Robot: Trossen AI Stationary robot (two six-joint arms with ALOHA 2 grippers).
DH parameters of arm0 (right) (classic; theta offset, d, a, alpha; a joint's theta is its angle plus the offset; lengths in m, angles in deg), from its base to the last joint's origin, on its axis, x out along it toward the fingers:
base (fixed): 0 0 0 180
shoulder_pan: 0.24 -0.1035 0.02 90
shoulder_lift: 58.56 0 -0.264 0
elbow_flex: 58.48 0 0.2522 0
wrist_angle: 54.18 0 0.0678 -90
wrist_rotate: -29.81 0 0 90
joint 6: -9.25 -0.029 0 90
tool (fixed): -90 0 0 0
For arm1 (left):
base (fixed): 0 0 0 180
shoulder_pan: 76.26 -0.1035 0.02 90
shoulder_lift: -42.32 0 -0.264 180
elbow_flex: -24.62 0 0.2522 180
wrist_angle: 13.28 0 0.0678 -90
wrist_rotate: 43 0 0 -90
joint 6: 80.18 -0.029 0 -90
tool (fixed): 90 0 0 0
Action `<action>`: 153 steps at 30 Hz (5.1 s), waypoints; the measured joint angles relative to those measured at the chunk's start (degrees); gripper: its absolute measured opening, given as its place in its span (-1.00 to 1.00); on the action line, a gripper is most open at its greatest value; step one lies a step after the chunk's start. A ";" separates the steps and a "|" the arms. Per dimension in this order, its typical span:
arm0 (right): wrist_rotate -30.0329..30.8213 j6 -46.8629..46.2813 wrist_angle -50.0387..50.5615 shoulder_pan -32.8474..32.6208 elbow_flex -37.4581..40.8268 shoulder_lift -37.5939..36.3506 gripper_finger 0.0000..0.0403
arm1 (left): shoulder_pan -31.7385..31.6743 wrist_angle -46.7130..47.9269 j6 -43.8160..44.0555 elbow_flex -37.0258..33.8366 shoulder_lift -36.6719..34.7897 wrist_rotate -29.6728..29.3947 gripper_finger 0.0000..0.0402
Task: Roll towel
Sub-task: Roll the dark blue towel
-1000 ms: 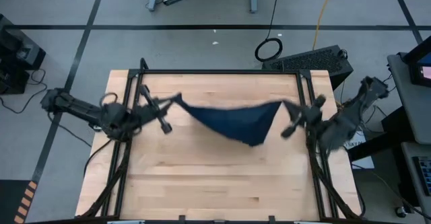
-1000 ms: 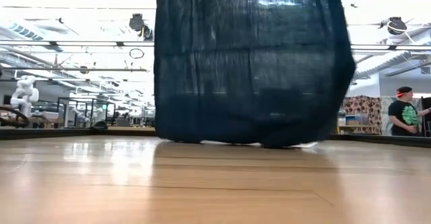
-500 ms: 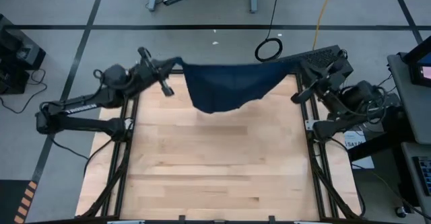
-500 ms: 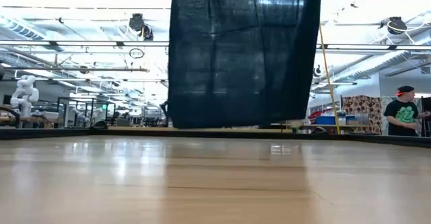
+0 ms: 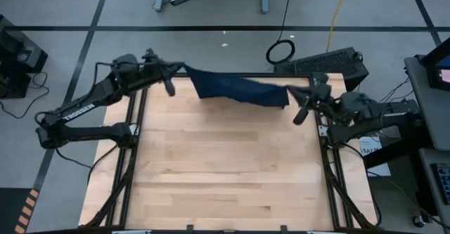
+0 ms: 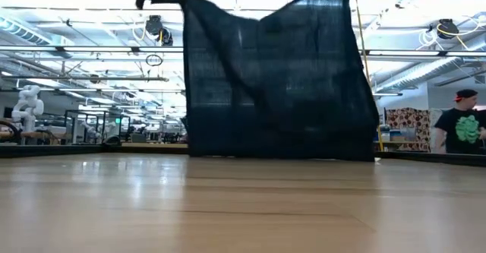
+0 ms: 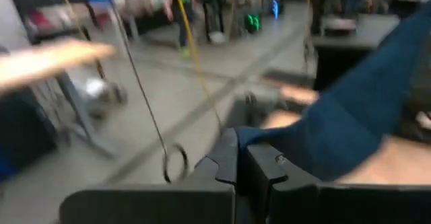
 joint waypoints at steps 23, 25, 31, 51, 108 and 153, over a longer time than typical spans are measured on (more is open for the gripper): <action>-29.90 -31.43 13.44 -11.79 0.02 16.86 -1.00 | 21.65 23.79 19.29 -6.15 -12.87 17.74 -0.97; -29.94 -33.63 13.50 -13.64 0.02 19.20 -1.00 | 23.50 24.15 20.97 -9.01 -12.73 17.70 -0.97; -30.84 -40.93 16.36 -20.49 0.02 23.33 -1.00 | 31.41 21.70 28.88 -15.63 -12.74 18.81 -0.97; -35.67 -58.08 25.37 -36.39 0.02 24.63 -1.00 | 58.68 1.36 41.86 -22.95 -8.90 6.26 -0.97; -9.26 -73.19 31.66 -33.97 -2.72 43.24 -1.00 | 67.82 9.58 56.78 -22.87 10.01 -20.20 -0.97; -19.96 -67.31 47.84 -33.28 -12.37 26.05 -1.00 | 74.74 21.41 66.87 -8.37 11.26 -22.32 -0.98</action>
